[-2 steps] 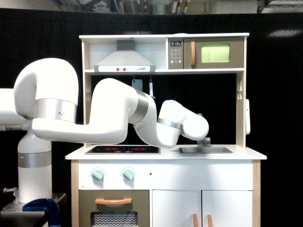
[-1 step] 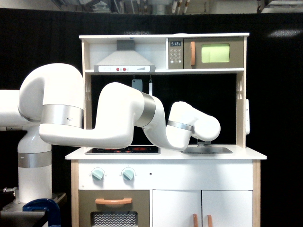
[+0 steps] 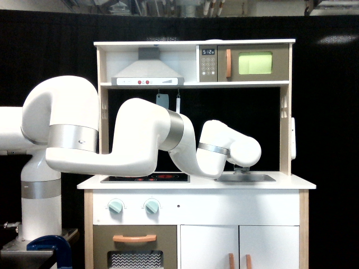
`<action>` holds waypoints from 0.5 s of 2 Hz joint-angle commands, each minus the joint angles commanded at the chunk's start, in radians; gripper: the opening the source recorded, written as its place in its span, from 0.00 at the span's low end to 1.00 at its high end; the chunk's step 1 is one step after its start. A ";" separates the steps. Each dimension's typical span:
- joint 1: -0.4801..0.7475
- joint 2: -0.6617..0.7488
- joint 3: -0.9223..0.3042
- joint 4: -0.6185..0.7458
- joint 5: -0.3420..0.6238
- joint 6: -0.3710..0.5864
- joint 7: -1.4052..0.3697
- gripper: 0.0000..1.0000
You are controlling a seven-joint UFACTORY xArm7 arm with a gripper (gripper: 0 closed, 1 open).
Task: Turn on the faucet
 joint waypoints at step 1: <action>-0.239 -0.006 0.011 -0.159 -0.057 0.073 0.016 1.00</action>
